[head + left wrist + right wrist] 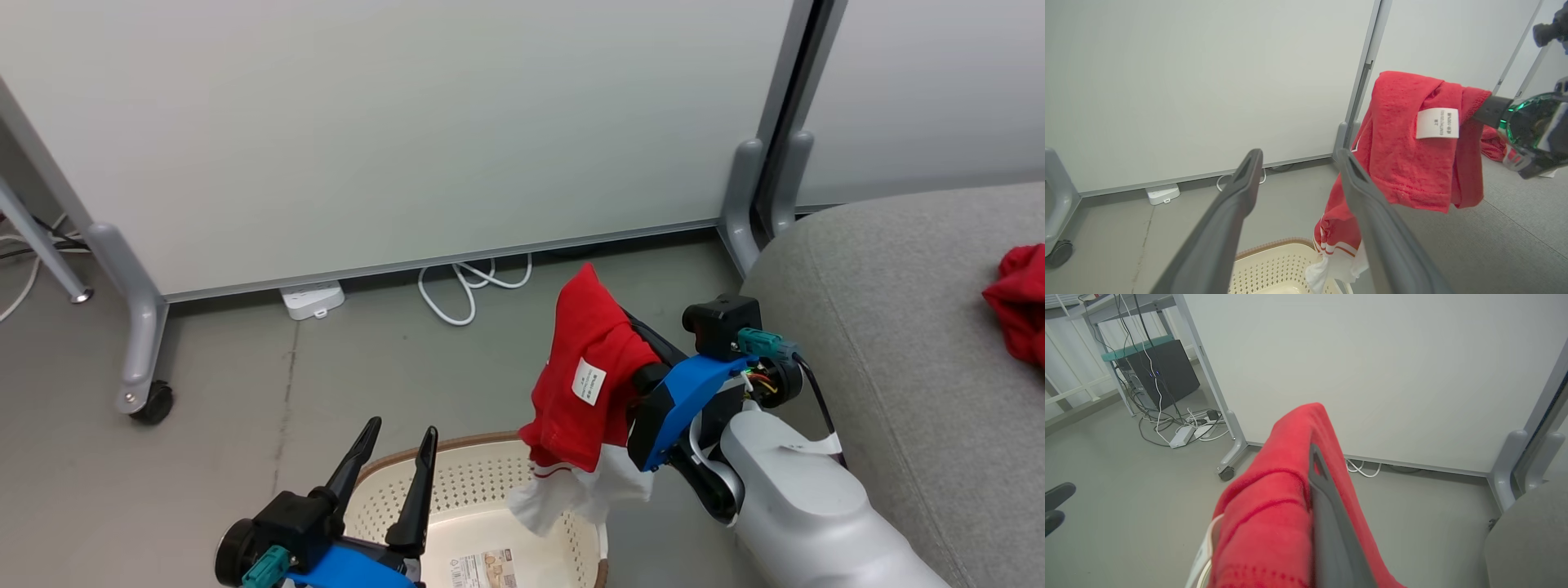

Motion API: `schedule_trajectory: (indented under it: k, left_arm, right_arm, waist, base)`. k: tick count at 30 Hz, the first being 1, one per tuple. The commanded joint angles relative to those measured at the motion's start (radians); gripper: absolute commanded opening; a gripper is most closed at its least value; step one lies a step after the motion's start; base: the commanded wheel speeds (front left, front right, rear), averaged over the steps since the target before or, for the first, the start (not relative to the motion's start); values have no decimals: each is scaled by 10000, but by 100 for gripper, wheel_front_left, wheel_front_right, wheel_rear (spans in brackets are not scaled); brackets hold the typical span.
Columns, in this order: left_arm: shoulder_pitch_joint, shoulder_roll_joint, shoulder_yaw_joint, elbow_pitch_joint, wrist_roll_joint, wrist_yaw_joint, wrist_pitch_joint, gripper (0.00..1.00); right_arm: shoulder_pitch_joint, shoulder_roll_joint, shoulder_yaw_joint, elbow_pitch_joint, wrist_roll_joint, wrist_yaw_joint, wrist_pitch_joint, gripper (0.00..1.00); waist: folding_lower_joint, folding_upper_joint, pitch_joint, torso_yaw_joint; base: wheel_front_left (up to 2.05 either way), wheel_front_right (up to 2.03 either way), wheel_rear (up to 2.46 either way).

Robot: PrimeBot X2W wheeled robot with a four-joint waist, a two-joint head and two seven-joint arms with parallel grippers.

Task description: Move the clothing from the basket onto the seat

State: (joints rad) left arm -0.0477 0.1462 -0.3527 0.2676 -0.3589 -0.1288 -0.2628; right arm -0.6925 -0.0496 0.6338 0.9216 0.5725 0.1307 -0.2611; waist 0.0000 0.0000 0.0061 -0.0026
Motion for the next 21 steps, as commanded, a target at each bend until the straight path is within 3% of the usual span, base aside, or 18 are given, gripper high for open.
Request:
schedule_trajectory:
  k: [1, 21]
  left_arm:
    - [-32, 39, 49, -50, 36, -25, -29, 100]
    - [-452, 199, 64, -237, 199, -26, -27, 100]
  right_arm:
    - [53, -16, -23, -66, -84, 1, -56, 0]
    - [-93, -15, -107, -425, -116, 3, -56, 0]
  waist:
    - [0, 0, 58, -161]
    - [0, 0, 714, -3580]
  base:
    - [0, 0, 0]
    - [0, 0, 0]
